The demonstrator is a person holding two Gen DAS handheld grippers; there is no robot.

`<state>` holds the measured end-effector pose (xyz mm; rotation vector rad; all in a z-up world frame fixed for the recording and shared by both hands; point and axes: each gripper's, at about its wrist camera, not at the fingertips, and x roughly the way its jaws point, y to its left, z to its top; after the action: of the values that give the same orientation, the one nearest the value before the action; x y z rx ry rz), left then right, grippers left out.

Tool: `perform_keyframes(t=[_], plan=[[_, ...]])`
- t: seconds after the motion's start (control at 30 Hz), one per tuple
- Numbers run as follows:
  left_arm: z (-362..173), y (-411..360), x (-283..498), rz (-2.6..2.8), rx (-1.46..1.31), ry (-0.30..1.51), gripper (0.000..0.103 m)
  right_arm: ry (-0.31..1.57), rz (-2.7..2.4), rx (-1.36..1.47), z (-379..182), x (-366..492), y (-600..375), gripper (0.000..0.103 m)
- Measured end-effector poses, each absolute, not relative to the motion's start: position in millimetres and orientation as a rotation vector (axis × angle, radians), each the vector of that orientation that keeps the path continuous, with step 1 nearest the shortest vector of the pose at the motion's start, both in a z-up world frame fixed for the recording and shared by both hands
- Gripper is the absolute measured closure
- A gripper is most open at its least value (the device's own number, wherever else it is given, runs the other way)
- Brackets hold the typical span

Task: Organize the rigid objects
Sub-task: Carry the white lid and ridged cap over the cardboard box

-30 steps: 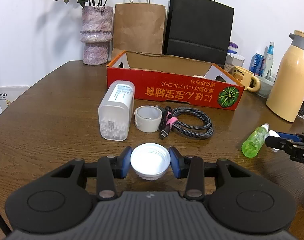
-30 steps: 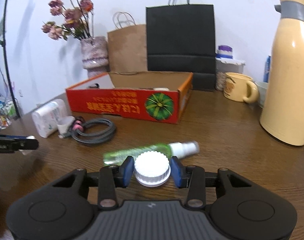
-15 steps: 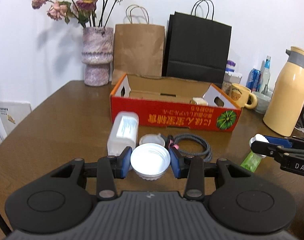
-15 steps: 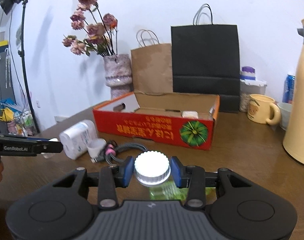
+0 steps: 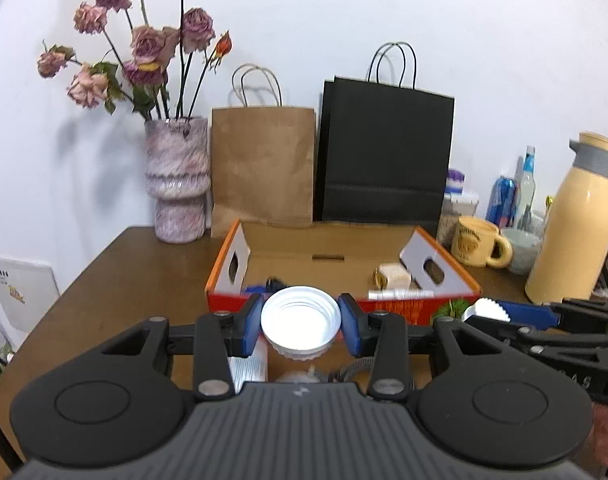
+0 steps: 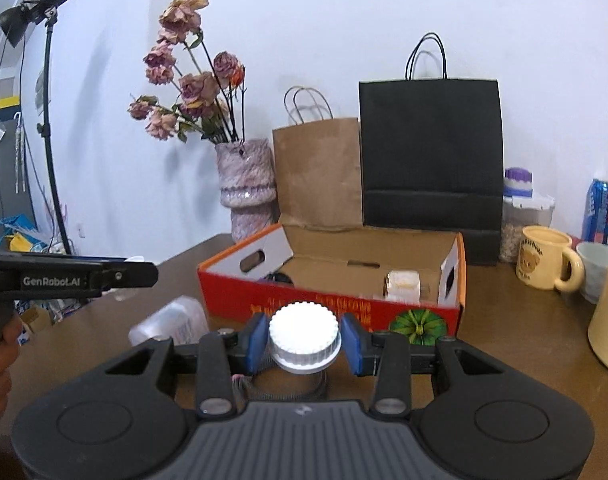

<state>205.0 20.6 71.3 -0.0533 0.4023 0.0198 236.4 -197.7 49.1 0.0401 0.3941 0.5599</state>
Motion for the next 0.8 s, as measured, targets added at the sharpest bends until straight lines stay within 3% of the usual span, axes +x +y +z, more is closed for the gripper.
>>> perform_keyframes(t=[0.8], plan=[[82, 66, 369, 0.112, -0.135, 0.435, 0.062, 0.465, 0.470, 0.191, 55, 390, -143, 0.064]])
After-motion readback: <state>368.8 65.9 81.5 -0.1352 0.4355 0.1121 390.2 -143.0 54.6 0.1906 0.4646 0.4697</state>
